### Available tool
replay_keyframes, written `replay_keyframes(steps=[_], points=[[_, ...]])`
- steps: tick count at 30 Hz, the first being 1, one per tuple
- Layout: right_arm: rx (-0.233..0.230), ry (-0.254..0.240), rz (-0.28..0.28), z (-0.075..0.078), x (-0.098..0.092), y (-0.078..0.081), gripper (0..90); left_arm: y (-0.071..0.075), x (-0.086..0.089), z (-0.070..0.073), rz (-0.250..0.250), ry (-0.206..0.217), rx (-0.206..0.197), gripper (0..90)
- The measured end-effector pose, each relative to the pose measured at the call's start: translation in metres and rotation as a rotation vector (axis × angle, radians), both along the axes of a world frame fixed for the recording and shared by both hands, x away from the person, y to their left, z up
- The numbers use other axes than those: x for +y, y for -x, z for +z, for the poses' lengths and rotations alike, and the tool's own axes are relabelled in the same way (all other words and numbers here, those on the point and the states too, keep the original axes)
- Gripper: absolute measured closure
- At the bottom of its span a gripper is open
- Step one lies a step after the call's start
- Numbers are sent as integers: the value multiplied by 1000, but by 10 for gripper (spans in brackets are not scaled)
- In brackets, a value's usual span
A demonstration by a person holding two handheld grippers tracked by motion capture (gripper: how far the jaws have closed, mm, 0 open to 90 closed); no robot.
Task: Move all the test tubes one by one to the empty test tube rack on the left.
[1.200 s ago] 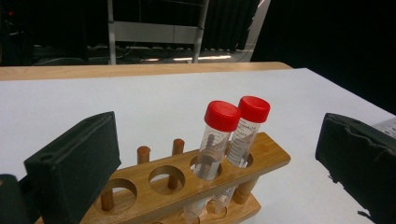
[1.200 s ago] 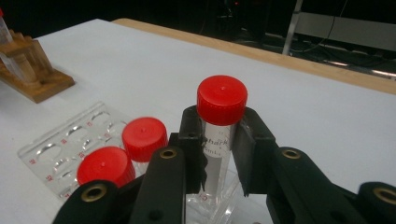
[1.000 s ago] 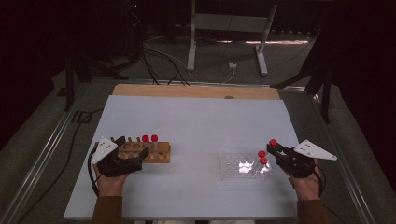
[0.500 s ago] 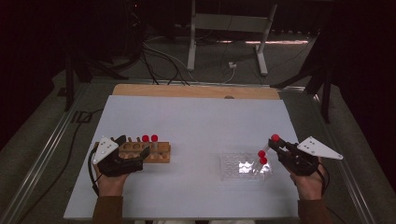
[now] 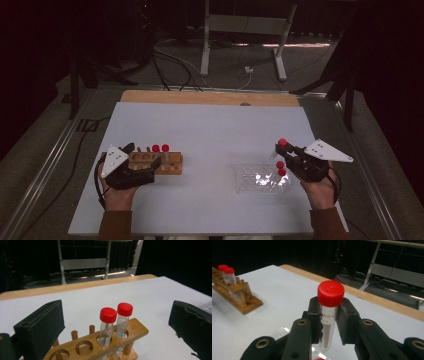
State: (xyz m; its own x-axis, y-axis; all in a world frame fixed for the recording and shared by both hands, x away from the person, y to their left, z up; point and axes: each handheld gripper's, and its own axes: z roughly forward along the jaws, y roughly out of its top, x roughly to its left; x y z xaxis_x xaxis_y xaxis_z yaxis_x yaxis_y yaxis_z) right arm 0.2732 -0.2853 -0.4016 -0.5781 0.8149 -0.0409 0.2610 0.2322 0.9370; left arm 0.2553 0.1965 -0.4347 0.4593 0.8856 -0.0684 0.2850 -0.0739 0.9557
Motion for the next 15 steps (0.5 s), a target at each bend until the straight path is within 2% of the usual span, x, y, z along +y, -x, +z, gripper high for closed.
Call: replay_keyframes(steps=[8,15], points=[[3,20,48,4,27,-1,737,1,-13,6,-28,-12,-18,10],[5,25,91,5,47,1,737,2,-33,9,-72,-17,-28,10]])
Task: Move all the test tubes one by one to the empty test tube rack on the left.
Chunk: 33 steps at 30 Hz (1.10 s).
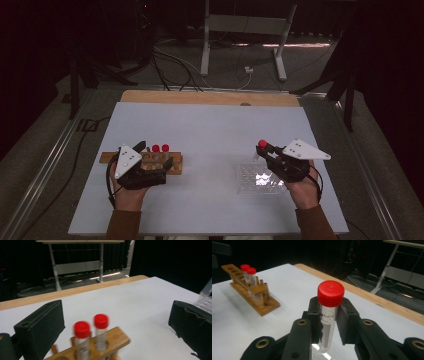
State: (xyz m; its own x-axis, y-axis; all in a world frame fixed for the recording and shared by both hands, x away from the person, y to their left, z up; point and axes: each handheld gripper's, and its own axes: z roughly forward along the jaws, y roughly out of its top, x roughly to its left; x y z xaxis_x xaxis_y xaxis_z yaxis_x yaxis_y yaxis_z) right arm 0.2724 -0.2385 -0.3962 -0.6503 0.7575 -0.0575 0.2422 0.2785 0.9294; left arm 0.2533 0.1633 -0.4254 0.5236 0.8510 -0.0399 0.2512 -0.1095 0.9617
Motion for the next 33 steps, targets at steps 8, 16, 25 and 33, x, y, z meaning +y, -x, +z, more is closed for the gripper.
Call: replay_keyframes(steps=[8,16,25,33], points=[[33,-18,57,-3,24,-1,737,-2,-28,3,-79,-7,0,11],[63,-44,130,-4,55,-2,737,-4,-60,-2,-173,-43,42,60],[85,-66,195,-4,84,0,737,0,-86,-10,-221,-80,33,180],[111,-103,226,-6,94,1,737,4,-92,-12,-271,-70,9,496]])
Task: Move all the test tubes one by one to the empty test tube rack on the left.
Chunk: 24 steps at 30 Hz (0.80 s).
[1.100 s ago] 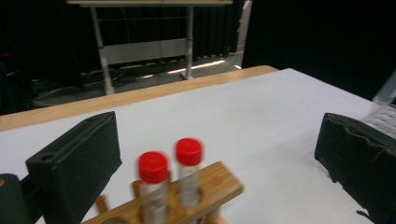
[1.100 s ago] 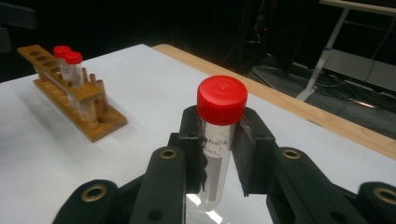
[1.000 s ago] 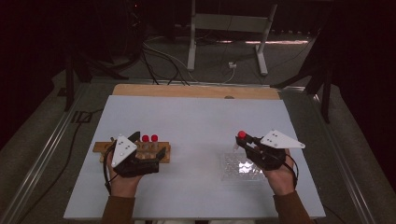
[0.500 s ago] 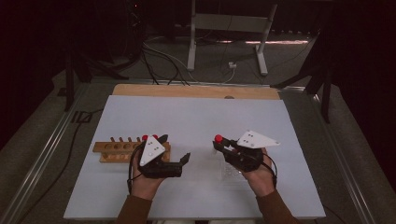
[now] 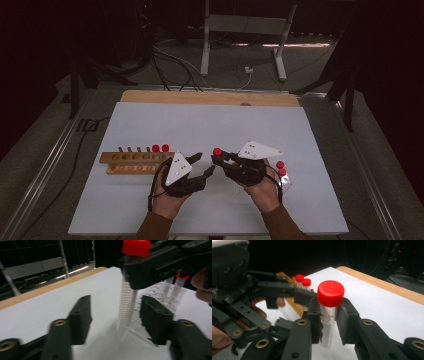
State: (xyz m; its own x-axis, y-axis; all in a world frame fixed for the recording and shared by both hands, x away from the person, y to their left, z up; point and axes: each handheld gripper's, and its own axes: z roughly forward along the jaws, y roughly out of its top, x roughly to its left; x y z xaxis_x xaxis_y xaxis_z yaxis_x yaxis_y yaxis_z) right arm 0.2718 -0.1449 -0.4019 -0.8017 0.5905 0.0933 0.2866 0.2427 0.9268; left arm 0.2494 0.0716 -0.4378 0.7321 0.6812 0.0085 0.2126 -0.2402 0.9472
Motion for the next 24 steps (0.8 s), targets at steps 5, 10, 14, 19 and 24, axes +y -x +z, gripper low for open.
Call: replay_keyframes(steps=[5,10,14,19,24], points=[[8,-10,14,0,3,1,737,0,-2,-1,-20,11,-1,637],[13,-17,22,0,4,1,738,1,-2,-1,-38,18,-2,711],[14,-13,27,0,5,2,738,1,-3,-2,-48,21,-2,748],[17,-9,35,0,5,2,732,2,-3,-2,-52,20,-5,760],[7,-31,60,1,0,2,530,0,1,-2,-35,24,-4,761]])
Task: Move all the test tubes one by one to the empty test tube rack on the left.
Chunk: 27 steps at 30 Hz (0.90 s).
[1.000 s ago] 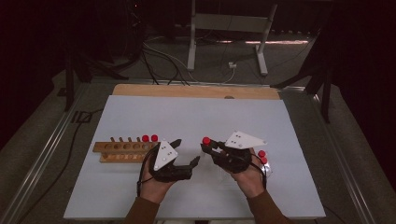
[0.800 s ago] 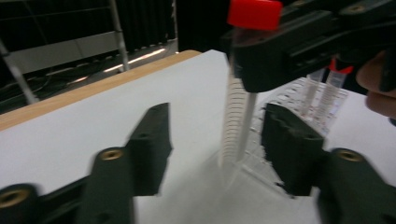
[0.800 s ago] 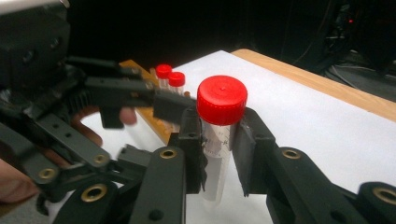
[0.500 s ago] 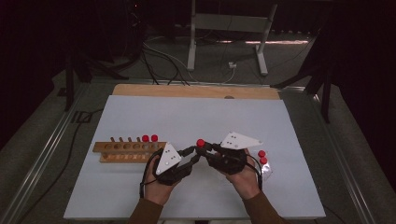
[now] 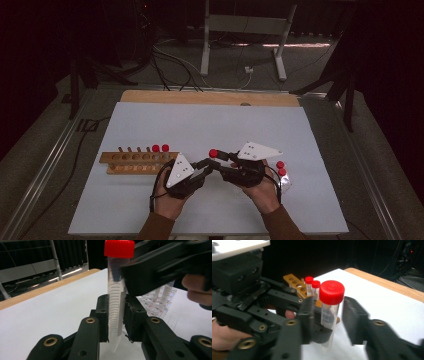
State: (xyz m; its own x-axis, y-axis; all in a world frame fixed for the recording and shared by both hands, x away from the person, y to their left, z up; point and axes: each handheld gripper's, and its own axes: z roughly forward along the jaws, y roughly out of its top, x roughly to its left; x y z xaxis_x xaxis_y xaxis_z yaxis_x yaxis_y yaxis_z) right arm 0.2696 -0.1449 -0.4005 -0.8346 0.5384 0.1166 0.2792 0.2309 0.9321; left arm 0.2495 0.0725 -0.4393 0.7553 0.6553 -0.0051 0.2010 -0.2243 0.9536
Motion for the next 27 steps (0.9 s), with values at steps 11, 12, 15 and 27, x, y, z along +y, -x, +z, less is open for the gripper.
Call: replay_keyframes(steps=[11,12,15,27], points=[[-10,10,-71,4,-18,-4,145,-5,19,4,65,22,11,761],[-12,12,-79,4,-21,-4,142,-5,20,4,69,23,12,761],[-20,21,-107,6,-31,-6,105,-6,26,6,81,32,17,761],[-38,36,-230,13,-83,-9,10,-10,50,13,130,51,19,761]])
